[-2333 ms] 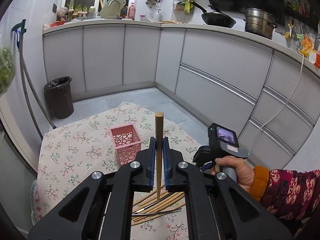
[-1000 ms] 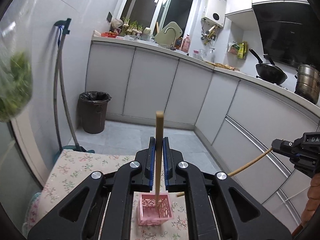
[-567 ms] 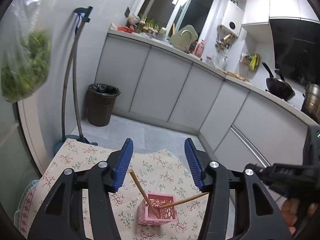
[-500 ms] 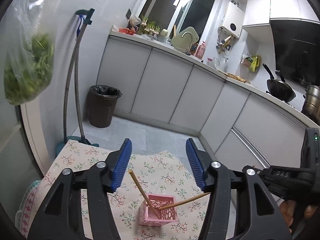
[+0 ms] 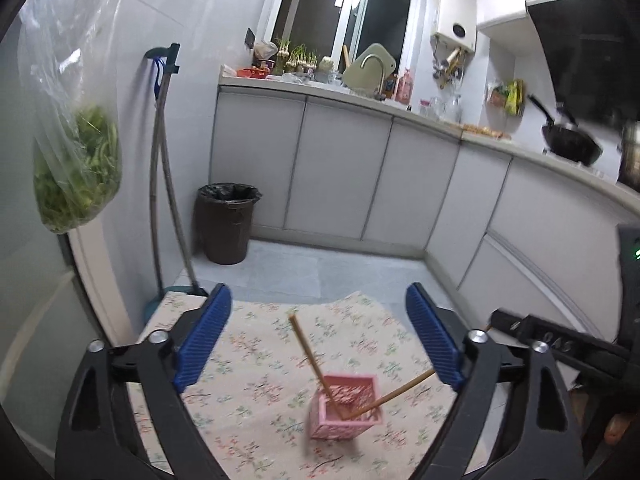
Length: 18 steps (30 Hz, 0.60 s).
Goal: Organize utensils
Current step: 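Grasp another bamboo chopstick with the left tool while the right tool grasps one too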
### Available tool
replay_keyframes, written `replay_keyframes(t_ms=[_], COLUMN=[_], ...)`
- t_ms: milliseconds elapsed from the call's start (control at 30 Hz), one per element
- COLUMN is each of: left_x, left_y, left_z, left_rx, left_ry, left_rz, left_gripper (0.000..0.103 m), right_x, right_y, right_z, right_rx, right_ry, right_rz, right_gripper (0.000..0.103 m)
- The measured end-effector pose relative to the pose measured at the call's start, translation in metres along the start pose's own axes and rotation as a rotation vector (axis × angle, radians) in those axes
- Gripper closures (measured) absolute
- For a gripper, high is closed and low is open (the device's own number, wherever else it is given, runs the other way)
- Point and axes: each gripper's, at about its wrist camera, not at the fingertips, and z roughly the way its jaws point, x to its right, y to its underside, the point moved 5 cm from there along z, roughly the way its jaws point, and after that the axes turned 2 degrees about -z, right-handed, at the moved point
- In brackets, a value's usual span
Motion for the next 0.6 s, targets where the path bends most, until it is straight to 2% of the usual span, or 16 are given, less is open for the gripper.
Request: replay_keyframes(t_ms=[67, 167, 267, 400, 600], left_x=[0.003, 0.006, 0.01, 0.02, 0.056], left_y=[0.007, 0.02, 0.04, 0.075, 0.12], left_z=[-0.002, 0.0, 0.005, 0.012, 0.014], left_rx=[-0.016, -0.068, -0.143, -0.248, -0.336], left_ry=[-0.017, -0.035, -0.045, -0.026, 0.06], left_rz=[0.031, 0.079, 0.143, 0.262, 0.437], left_gripper=[0.008, 0.007, 0.007, 0.007, 0.007], right_x=[0.004, 0.014, 0.032, 0.078, 0.139], right_y=[0.004, 0.011, 0.021, 0.048, 0.084], right_z=[-0.009, -0.019, -0.025, -0.023, -0.018], right_rx=[0.047, 0.085, 0.081, -0.007, -0.139], right_ry=[0.062, 0.12, 0.141, 0.144, 0.187], right_rz=[-0.039, -0.07, -0.057, 0.041, 0.168], right_gripper=[0.03, 0.018, 0.011, 0.011, 0.011])
